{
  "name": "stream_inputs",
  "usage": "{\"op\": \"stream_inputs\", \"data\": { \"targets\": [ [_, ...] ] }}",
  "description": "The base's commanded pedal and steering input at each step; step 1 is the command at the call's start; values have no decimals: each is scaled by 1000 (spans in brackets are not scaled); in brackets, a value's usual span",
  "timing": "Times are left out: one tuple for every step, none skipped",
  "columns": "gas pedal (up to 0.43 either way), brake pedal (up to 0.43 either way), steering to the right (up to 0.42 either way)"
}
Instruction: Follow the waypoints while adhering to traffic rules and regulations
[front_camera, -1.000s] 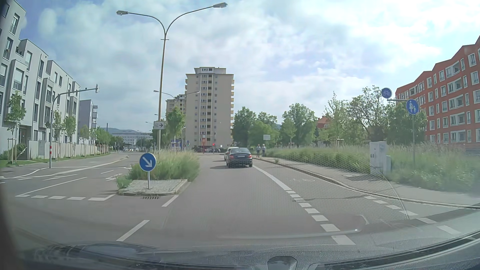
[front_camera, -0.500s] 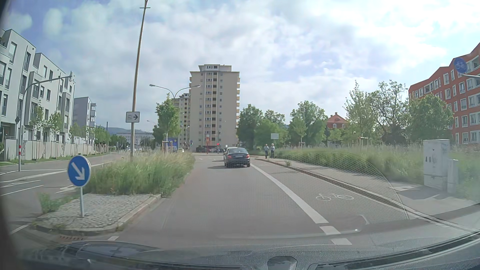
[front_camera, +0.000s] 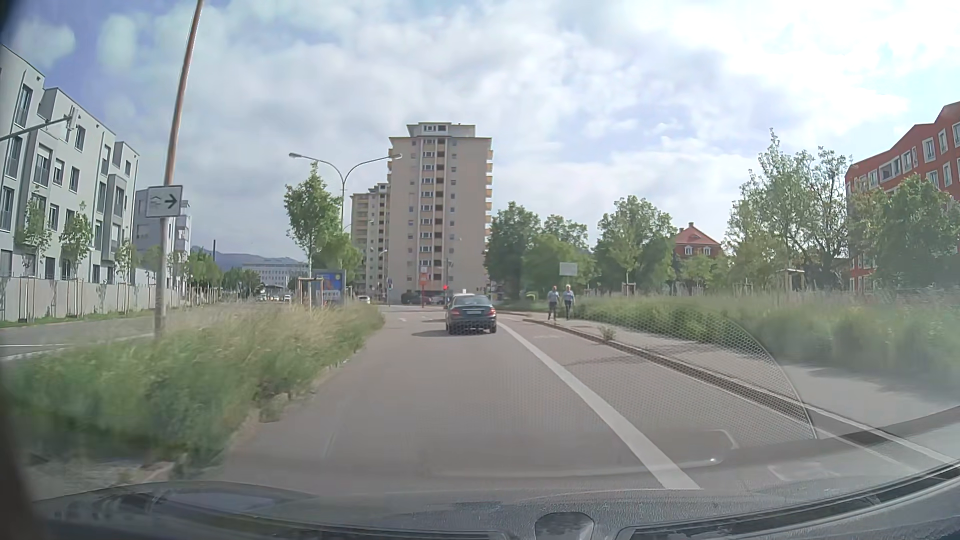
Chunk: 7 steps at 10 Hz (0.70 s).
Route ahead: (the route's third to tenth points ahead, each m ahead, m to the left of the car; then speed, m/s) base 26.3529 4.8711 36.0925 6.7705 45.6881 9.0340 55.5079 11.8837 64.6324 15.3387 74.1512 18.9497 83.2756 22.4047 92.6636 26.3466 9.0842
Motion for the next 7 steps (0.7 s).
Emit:
{"op": "stream_inputs", "data": {
  "targets": [
    [67,0,-21],
    [67,0,-23],
    [79,0,-24],
    [79,0,-25],
    [79,0,-25],
    [79,0,-26],
    [79,0,-28]
  ]
}}
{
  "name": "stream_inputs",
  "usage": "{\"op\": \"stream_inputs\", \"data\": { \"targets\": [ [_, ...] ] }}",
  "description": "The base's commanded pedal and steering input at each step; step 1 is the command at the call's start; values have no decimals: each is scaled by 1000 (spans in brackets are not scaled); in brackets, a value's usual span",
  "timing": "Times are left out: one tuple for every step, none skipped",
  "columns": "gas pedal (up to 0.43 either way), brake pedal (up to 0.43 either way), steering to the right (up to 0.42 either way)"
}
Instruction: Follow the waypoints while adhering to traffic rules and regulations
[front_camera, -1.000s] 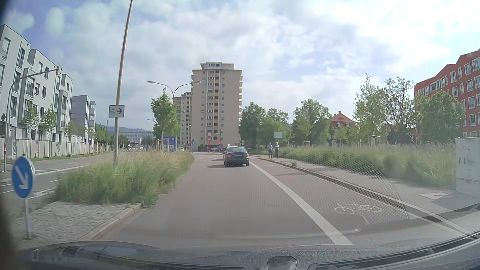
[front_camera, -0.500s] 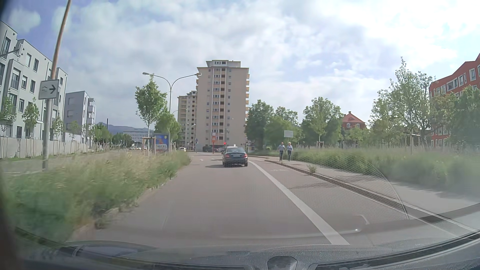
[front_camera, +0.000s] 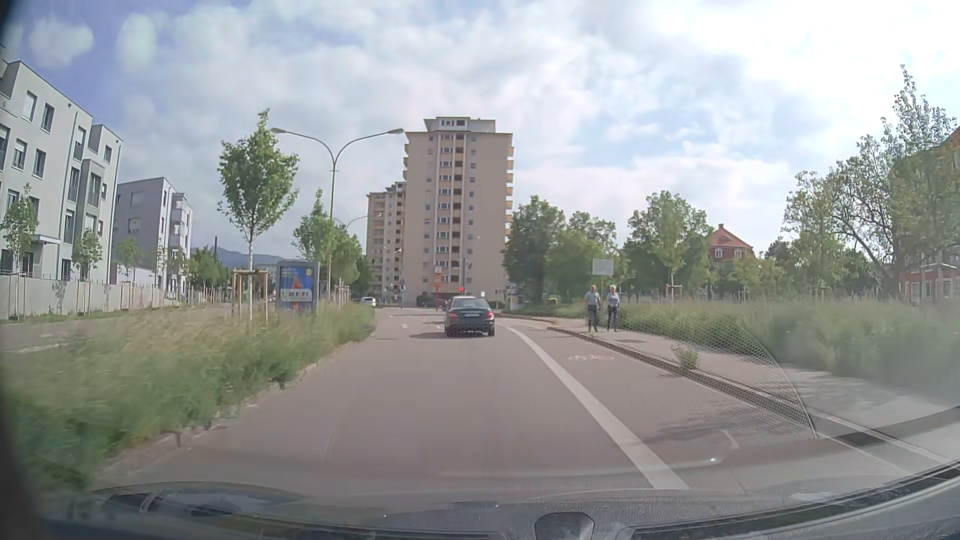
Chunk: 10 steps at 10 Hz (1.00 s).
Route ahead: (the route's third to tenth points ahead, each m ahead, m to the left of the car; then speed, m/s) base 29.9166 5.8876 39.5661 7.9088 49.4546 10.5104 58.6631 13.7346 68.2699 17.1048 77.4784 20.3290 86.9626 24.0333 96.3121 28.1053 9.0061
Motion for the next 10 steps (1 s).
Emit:
{"op": "stream_inputs", "data": {
  "targets": [
    [79,0,-29],
    [79,0,-29],
    [79,0,-29],
    [79,0,-29],
    [79,0,-29],
    [67,0,-29],
    [67,0,-29],
    [67,0,-29],
    [67,0,-26],
    [67,0,-23]
  ]
}}
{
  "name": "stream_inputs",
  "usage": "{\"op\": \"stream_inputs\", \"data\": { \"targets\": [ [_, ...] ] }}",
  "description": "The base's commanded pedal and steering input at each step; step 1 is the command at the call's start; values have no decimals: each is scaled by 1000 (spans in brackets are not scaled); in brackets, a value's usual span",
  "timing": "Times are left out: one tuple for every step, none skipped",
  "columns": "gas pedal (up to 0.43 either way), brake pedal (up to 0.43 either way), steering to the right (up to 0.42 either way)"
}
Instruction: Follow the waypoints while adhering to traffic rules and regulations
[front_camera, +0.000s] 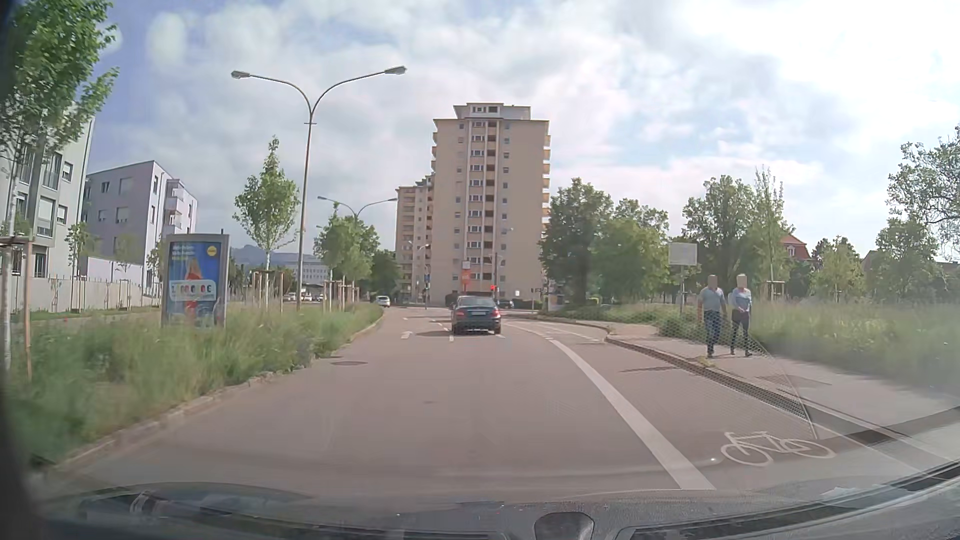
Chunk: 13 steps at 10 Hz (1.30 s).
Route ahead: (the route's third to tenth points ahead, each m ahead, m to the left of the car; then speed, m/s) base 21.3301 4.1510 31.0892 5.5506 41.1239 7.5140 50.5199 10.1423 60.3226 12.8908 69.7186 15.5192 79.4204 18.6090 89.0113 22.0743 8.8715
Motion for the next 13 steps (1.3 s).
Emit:
{"op": "stream_inputs", "data": {
  "targets": [
    [67,0,-20],
    [67,0,-18],
    [67,0,-18],
    [67,0,-18],
    [67,0,-18],
    [79,0,-18],
    [79,0,-18],
    [87,0,-18],
    [130,0,-18],
    [150,0,-18],
    [150,0,-18],
    [150,0,-18],
    [150,0,-18]
  ]
}}
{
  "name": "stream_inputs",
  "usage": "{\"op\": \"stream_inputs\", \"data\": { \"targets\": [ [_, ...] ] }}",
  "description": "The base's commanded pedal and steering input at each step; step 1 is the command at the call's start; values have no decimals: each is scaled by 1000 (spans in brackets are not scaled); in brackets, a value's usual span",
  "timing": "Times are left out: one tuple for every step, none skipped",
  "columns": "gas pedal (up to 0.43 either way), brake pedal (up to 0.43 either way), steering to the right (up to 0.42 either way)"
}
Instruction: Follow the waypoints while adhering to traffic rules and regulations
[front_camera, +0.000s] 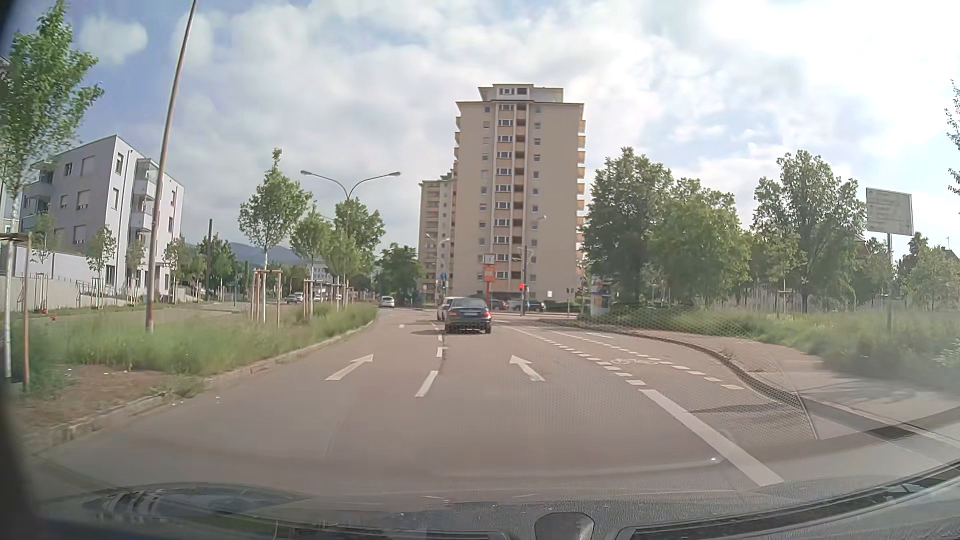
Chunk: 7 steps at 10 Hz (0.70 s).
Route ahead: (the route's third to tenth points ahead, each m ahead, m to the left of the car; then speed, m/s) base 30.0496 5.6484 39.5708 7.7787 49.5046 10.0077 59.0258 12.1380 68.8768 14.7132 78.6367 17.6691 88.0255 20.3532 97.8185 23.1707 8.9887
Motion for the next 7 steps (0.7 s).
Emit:
{"op": "stream_inputs", "data": {
  "targets": [
    [157,0,-18],
    [157,0,-18],
    [157,0,-18],
    [157,0,-18],
    [157,0,-18],
    [157,0,-18],
    [157,0,-19]
  ]
}}
